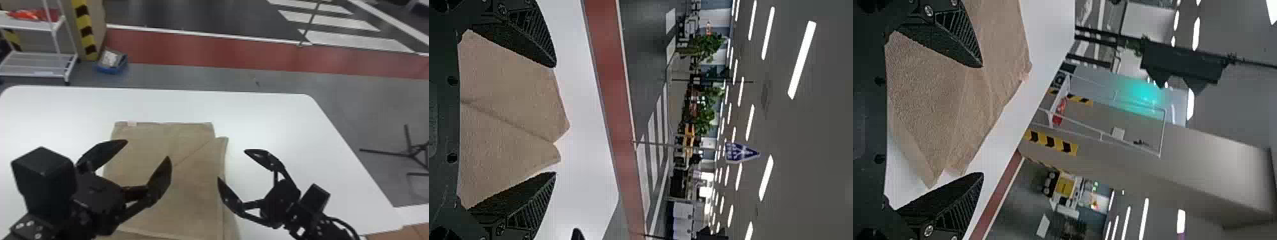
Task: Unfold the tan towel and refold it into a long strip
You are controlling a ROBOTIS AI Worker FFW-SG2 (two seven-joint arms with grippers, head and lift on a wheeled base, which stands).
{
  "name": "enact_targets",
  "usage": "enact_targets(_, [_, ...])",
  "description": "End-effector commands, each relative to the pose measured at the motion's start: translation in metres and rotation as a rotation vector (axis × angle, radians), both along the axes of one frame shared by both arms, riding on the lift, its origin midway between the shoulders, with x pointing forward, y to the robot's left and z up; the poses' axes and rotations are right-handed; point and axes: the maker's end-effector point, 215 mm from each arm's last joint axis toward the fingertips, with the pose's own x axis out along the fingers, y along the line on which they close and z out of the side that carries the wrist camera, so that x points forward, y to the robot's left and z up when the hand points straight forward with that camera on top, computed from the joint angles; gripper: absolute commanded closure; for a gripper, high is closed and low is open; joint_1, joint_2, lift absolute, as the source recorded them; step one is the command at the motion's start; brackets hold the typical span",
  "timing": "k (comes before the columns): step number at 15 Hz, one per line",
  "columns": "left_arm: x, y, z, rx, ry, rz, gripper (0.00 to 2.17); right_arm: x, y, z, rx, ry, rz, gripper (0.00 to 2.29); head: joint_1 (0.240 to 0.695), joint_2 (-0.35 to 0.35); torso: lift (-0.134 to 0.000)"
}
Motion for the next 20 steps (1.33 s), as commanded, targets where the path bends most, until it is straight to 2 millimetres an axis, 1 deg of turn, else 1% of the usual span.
enact_targets(1, [0.019, 0.050, 0.003, -0.036, 0.007, 0.107, 0.11, -0.010, 0.004, -0.001, -0.120, 0.030, 0.100, 0.12, 0.695, -0.136, -0.123])
enact_targets(2, [0.025, 0.071, 0.003, -0.054, 0.009, 0.155, 0.12, -0.018, 0.005, -0.006, -0.183, 0.052, 0.151, 0.12, 0.695, -0.076, -0.123])
enact_targets(3, [0.029, 0.090, 0.001, -0.066, 0.015, 0.194, 0.12, -0.026, 0.003, -0.011, -0.242, 0.084, 0.200, 0.12, 0.695, -0.049, -0.123])
enact_targets(5, [0.030, 0.115, -0.011, -0.076, 0.060, 0.250, 0.12, -0.037, -0.010, -0.013, -0.327, 0.114, 0.270, 0.12, 0.695, 0.001, -0.123])
enact_targets(7, [0.030, 0.126, -0.016, -0.082, 0.073, 0.272, 0.12, -0.047, -0.019, -0.023, -0.406, 0.163, 0.325, 0.12, 0.695, 0.040, -0.123])
enact_targets(11, [0.029, 0.125, -0.019, -0.084, 0.084, 0.273, 0.12, -0.072, -0.019, -0.035, -0.493, 0.250, 0.451, 0.12, 0.695, 0.046, -0.123])
enact_targets(13, [0.028, 0.125, -0.023, -0.084, 0.096, 0.273, 0.12, -0.081, -0.017, -0.042, -0.526, 0.279, 0.490, 0.12, 0.695, 0.045, -0.123])
enact_targets(16, [0.028, 0.124, -0.024, -0.087, 0.100, 0.273, 0.12, -0.073, -0.016, -0.051, -0.547, 0.314, 0.471, 0.12, 0.695, 0.045, -0.123])
enact_targets(18, [0.028, 0.123, -0.027, -0.088, 0.105, 0.272, 0.12, -0.072, -0.013, -0.061, -0.570, 0.342, 0.467, 0.13, 0.695, 0.045, -0.123])
enact_targets(20, [0.028, 0.122, -0.028, -0.087, 0.106, 0.270, 0.12, -0.073, -0.009, -0.067, -0.583, 0.356, 0.478, 0.13, 0.695, 0.047, -0.123])
